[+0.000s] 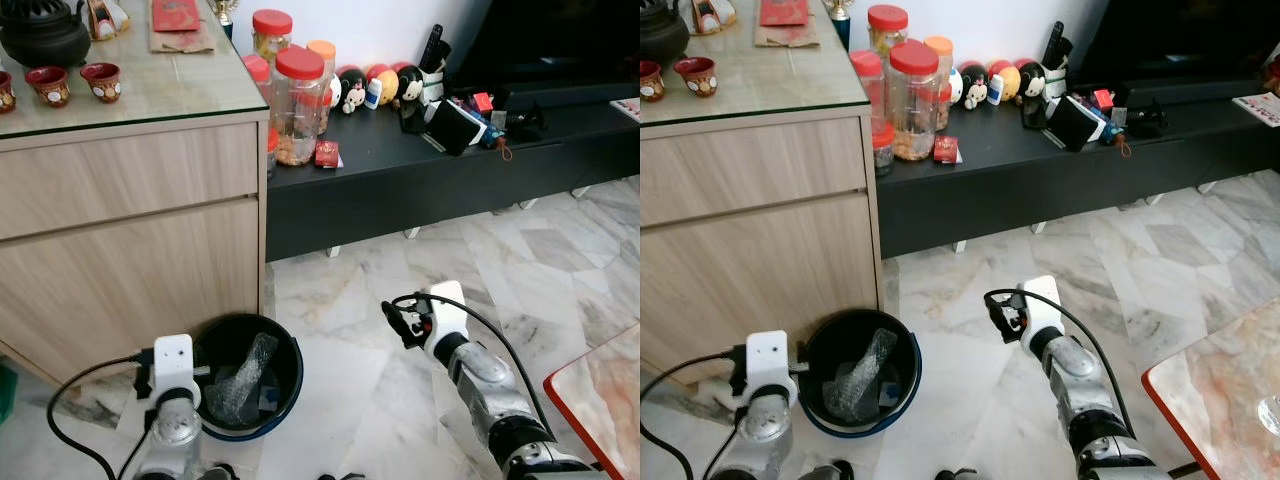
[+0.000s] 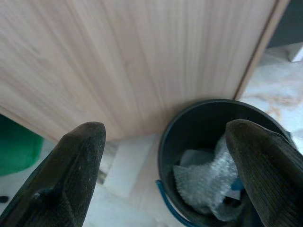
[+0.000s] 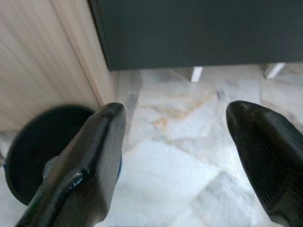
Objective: Picking trash to rubbish bin
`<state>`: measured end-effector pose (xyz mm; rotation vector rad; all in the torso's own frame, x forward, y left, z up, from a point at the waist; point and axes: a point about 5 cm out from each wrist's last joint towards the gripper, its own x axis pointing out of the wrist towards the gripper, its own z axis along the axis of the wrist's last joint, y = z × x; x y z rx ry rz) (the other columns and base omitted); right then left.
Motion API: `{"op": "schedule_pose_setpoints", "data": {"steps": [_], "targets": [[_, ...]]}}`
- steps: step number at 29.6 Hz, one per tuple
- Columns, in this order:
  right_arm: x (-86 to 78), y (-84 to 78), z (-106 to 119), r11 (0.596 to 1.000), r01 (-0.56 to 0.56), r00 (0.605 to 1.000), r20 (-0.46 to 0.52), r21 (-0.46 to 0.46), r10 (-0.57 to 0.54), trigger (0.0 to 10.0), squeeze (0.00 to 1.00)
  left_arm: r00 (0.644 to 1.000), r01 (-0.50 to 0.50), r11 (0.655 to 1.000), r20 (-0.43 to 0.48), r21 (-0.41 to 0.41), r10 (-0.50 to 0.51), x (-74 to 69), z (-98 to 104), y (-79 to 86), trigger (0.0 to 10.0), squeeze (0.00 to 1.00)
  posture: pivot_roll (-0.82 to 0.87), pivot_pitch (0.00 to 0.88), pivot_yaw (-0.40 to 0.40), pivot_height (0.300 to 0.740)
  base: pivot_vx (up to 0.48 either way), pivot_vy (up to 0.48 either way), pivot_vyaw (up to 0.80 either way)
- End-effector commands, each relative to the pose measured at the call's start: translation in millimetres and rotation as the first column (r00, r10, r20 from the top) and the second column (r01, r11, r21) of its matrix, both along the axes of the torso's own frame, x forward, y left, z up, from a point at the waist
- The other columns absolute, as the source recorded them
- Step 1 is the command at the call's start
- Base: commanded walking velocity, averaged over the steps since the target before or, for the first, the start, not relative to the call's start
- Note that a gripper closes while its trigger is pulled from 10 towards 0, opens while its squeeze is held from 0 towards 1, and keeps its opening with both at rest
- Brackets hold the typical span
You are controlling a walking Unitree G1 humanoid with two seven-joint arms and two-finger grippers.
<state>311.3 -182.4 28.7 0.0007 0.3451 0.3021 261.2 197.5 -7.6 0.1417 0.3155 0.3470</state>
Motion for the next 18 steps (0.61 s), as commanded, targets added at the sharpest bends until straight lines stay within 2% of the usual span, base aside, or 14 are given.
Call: {"op": "schedule_pose_setpoints", "data": {"steps": [1,8,9,14,18], "targets": [[-12.5,-17.8,-13.5,0.997,0.074,0.996,-0.058,-0.018,-0.075,10.0,0.0,0.997,0.0,1.0,-0.074,-0.022,-0.002,-15.4,-16.3,-4.8,10.0,0.0,-0.02,0.109,-0.144,0.74,0.0,0.0,0.0],[-30.0,-29.9,-31.0,0.989,0.141,0.981,-0.13,-0.041,-0.146,10.0,0.0,0.988,-0.014,0.999,-0.157,-0.043,0.007,-30.3,-30.9,-4.6,10.0,0.0,-0.03,0.093,-0.127,0.74,0.0,0.0,0.0],[-46.0,-37.8,-45.0,0.98,0.193,0.96,-0.195,-0.051,-0.199,10.0,0.0,0.977,-0.012,0.998,-0.213,-0.058,-0.001,-40.5,-40.1,-4.4,10.0,0.0,-0.02,0.084,-0.12,0.74,0.0,0.0,0.0],[-71.7,-45.0,-65.0,0.963,0.265,0.919,-0.289,-0.046,-0.267,10.0,0.0,0.947,-0.021,0.998,-0.322,-0.065,-0.001,-59.6,-55.0,-2.1,10.0,0.0,-0.02,0.074,-0.098,0.74,0.0,0.0,0.0],[-91.5,-45.6,-79.6,0.958,0.275,0.887,-0.363,-0.085,-0.287,10.0,0.0,0.918,-0.018,0.998,-0.396,-0.063,-0.008,-74.7,-65.0,-2.2,10.0,0.0,-0.01,0.061,-0.094,0.74,0.0,0.0,0.0]]}}
